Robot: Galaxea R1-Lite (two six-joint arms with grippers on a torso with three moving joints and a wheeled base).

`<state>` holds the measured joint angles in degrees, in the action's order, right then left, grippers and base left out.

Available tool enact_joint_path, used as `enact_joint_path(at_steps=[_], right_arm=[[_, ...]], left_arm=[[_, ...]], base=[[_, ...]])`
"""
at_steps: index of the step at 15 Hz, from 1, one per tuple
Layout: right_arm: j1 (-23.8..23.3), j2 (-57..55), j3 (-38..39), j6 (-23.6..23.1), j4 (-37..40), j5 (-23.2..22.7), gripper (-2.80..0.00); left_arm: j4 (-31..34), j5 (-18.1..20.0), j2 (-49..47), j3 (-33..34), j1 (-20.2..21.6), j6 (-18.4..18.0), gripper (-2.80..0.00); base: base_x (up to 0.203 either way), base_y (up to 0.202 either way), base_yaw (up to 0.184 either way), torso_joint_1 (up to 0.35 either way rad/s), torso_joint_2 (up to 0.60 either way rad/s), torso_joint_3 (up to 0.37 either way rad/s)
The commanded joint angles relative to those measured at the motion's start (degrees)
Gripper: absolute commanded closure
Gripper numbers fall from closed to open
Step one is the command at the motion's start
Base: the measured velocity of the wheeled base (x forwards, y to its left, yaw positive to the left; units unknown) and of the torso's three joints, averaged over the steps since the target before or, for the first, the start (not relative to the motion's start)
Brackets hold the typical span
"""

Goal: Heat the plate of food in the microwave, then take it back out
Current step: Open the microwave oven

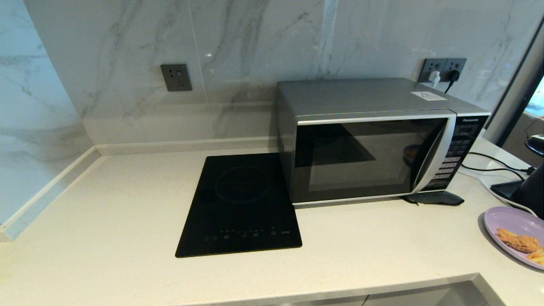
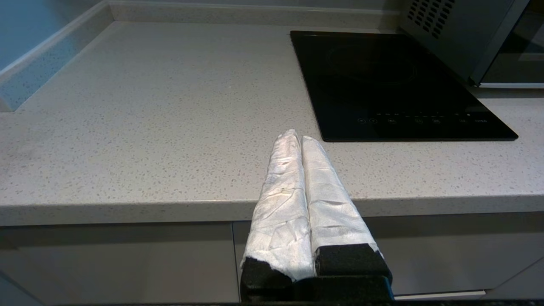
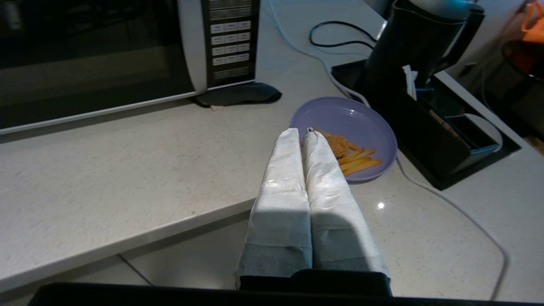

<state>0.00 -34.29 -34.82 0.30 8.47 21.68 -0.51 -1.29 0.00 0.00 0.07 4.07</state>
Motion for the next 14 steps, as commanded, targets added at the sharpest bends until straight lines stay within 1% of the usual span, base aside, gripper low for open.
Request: enact_joint_path(at_steps=[1,3,5,6,7,8,10,11,12,14], right_arm=[[0.0,-14.5,-3.9,-0.9,-4.5,3.1,0.00],[0.4,-22.1,-5.9,-2.6,-10.7,5.5,0.00],[3.2,-29.8,-6.5,-3.5,-17.3,8.8,0.00],[5.5,-33.2,-6.7,-3.7,-20.3,10.6,0.00],[8.3,-36.6,-7.0,-3.9,-23.1,12.9,-2.80],[10.8,-39.9,-7.5,-3.9,-25.5,15.7,-2.80],[13.7,-45.7,-9.2,-3.6,-28.5,20.2,-2.80],[14.4,-48.6,-10.9,-3.3,-29.6,22.7,-2.80],[14.7,-51.8,-12.9,-3.0,-30.2,26.1,-2.80],[15.0,-58.4,-17.9,-1.9,-30.9,34.2,-2.80]], left_arm=[[0.0,0.0,-0.1,0.0,0.0,0.1,0.00],[0.0,0.0,-0.1,0.0,0.0,0.1,0.00],[0.0,0.0,-0.1,0.0,0.0,0.1,0.00],[0.0,0.0,-0.1,0.0,0.0,0.1,0.00],[0.0,0.0,-0.1,0.0,0.0,0.1,0.00],[0.0,0.0,-0.1,0.0,0.0,0.1,0.00],[0.0,0.0,-0.1,0.0,0.0,0.1,0.00],[0.0,0.0,-0.1,0.0,0.0,0.1,0.00],[0.0,0.0,-0.1,0.0,0.0,0.1,0.00],[0.0,0.0,-0.1,0.0,0.0,0.1,0.00]], base=[[0.000,0.000,0.000,0.000,0.00,0.000],[0.000,0.000,0.000,0.000,0.00,0.000],[0.000,0.000,0.000,0.000,0.00,0.000],[0.000,0.000,0.000,0.000,0.00,0.000],[0.000,0.000,0.000,0.000,0.00,0.000],[0.000,0.000,0.000,0.000,0.00,0.000],[0.000,0.000,0.000,0.000,0.00,0.000],[0.000,0.000,0.000,0.000,0.00,0.000],[0.000,0.000,0.000,0.000,0.00,0.000],[0.000,0.000,0.000,0.000,0.00,0.000]])
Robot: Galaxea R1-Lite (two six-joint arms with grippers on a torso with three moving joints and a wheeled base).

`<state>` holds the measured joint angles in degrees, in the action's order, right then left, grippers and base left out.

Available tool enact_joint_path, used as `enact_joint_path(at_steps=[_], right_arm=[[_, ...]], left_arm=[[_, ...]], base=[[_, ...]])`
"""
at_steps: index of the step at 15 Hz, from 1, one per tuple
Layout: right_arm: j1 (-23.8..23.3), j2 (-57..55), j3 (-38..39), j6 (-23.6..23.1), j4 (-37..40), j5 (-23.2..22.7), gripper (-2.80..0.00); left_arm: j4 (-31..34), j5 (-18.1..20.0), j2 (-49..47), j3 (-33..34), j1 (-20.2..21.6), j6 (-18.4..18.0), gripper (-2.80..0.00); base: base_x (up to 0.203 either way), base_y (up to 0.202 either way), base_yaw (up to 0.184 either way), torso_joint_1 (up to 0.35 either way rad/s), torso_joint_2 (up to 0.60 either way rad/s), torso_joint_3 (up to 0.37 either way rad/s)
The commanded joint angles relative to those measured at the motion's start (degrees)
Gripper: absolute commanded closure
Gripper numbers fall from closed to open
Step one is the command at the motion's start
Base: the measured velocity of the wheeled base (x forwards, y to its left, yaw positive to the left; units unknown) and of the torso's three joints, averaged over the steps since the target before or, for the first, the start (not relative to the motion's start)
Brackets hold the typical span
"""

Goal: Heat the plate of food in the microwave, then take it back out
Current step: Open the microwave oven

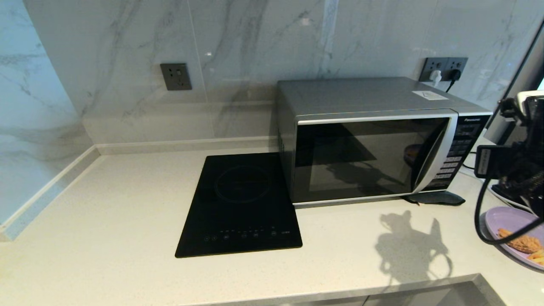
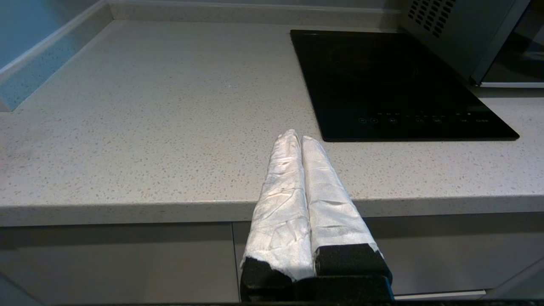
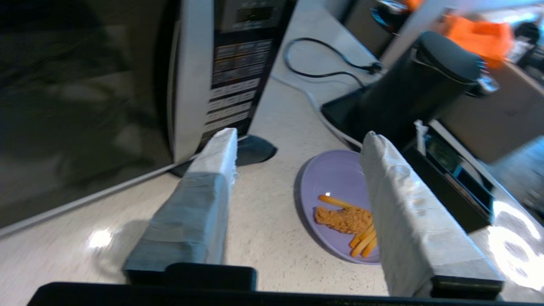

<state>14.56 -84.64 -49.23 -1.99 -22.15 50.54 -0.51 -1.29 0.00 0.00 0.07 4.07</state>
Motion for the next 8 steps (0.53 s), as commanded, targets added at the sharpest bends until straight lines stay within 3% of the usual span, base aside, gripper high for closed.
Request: enact_joint_path(at_steps=[1,4,8], right_arm=[[0.5,-10.6,-5.3,0.7,-0.5,8.1,-2.80],[0.5,-16.5,-10.3,1.2,-0.6,14.1,-2.80],[0.7,-20.8,-14.8,2.0,-0.6,15.2,-2.80]], left_arm=[[0.0,0.0,-0.1,0.0,0.0,0.1,0.00],[0.0,0.0,-0.1,0.0,0.0,0.1,0.00],[0.0,0.0,-0.1,0.0,0.0,0.1,0.00]], base=[[0.000,0.000,0.000,0.000,0.00,0.000],[0.000,0.000,0.000,0.000,0.00,0.000],[0.000,0.000,0.000,0.000,0.00,0.000]])
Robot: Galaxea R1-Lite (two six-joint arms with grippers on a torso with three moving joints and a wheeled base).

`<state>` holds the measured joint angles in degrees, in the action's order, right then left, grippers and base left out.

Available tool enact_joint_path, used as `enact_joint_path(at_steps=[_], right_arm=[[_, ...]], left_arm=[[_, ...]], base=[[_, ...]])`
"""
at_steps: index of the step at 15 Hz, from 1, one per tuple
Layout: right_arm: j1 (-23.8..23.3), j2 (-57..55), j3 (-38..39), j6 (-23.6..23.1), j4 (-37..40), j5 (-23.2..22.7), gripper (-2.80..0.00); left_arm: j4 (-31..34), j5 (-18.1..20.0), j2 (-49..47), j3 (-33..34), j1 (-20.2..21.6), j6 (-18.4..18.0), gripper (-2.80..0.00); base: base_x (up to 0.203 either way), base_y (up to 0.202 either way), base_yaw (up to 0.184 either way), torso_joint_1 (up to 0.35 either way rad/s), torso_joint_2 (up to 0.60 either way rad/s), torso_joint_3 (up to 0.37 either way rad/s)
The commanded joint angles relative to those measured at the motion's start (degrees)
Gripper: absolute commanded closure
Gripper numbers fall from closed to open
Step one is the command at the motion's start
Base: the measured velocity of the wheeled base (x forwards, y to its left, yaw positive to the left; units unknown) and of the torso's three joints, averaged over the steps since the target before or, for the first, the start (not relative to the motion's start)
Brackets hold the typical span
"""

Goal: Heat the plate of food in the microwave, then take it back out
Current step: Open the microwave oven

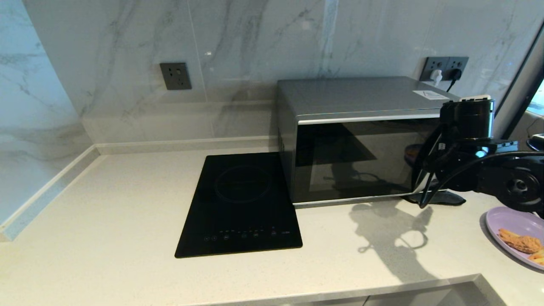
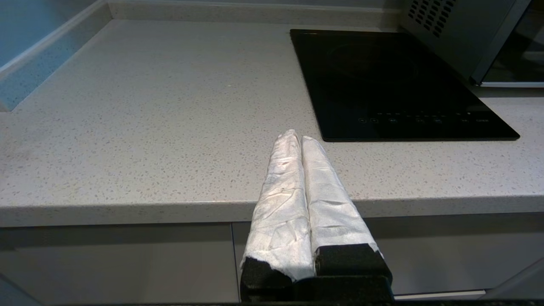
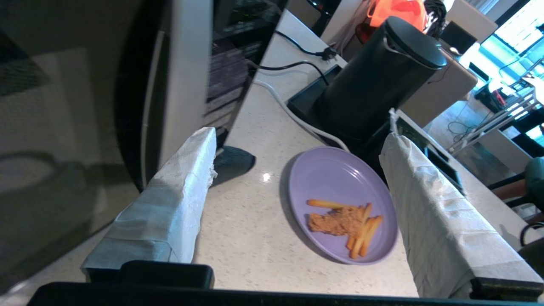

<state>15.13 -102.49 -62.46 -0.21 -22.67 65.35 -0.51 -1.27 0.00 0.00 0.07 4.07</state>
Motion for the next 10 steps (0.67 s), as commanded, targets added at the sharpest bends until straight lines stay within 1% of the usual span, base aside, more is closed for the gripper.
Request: enact_joint_path(at_steps=[1,5,10], right_arm=[[0.3,-3.7,-2.4,0.7,-0.1,0.3,-2.80],[1.2,-6.6,-4.3,2.5,-0.1,0.0,-2.80],[0.4,-8.9,-5.9,3.0,-0.1,-1.3,-2.80]], left_arm=[[0.0,0.0,-0.1,0.0,0.0,0.1,0.00],[0.0,0.0,-0.1,0.0,0.0,0.1,0.00],[0.0,0.0,-0.1,0.0,0.0,0.1,0.00]], base=[[0.000,0.000,0.000,0.000,0.00,0.000],[0.000,0.000,0.000,0.000,0.00,0.000],[0.000,0.000,0.000,0.000,0.00,0.000]])
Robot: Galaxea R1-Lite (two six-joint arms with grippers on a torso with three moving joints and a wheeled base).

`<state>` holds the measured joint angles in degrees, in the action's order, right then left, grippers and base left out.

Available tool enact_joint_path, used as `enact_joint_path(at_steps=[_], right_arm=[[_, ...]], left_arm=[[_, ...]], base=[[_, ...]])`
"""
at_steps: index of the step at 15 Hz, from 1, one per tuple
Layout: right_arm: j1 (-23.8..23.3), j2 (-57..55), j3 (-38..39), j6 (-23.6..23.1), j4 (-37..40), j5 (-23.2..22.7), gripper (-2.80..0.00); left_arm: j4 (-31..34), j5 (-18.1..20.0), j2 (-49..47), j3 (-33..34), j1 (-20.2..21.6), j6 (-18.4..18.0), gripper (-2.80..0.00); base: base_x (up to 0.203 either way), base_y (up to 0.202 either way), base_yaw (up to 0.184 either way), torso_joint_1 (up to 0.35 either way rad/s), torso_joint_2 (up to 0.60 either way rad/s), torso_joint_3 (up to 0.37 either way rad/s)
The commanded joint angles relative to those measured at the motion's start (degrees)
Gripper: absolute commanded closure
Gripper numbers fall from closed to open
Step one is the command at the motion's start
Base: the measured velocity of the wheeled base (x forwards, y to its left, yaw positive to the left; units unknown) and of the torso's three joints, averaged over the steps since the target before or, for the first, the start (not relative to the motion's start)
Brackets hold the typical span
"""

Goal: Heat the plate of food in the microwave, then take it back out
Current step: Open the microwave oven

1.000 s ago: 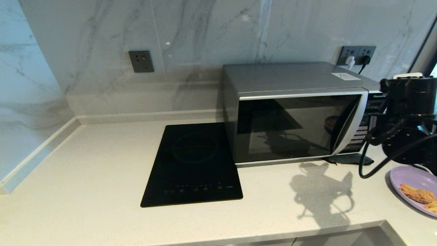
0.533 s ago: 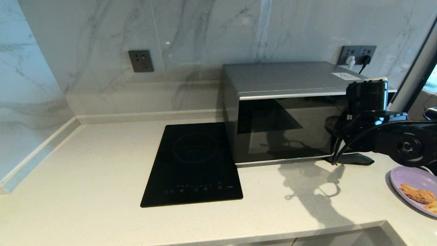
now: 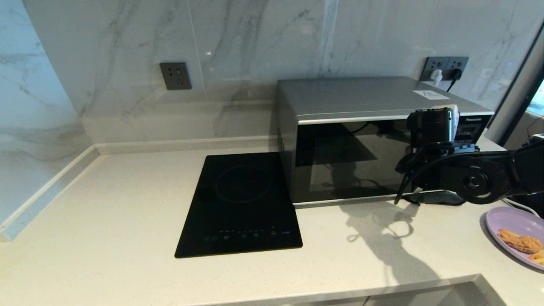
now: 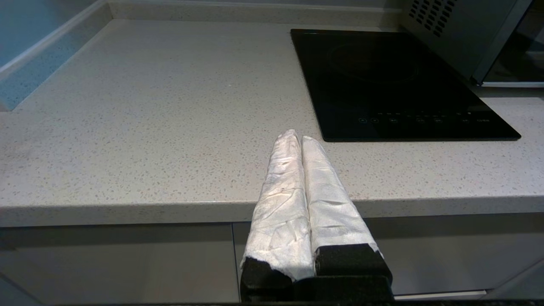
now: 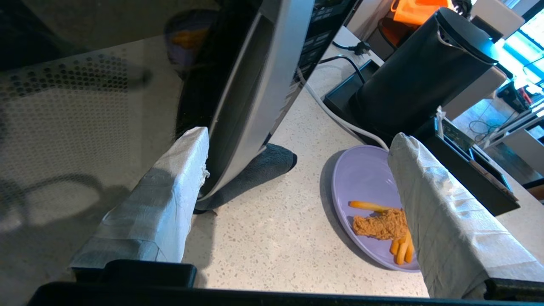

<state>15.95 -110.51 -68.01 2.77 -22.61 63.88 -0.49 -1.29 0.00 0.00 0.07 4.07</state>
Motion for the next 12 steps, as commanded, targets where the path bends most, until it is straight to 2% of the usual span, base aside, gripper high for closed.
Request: enact_joint_path(at_steps=[1,8,12], right_arm=[[-0.9,-1.0,-0.5,0.1,-0.2,0.1,-2.80],[-6.9,-1.2,-0.6,0.5,-0.2,-4.0,-2.80],[-8.3,-1.4,-0.6,0.9,-0.2,-6.1,-2.80]], left_arm=[[0.0,0.0,-0.1,0.0,0.0,0.1,0.00],[0.0,0.0,-0.1,0.0,0.0,0.1,0.00],[0.0,0.0,-0.1,0.0,0.0,0.1,0.00]], base=[[0.000,0.000,0.000,0.000,0.00,0.000],[0.000,0.000,0.000,0.000,0.00,0.000],[0.000,0.000,0.000,0.000,0.00,0.000]])
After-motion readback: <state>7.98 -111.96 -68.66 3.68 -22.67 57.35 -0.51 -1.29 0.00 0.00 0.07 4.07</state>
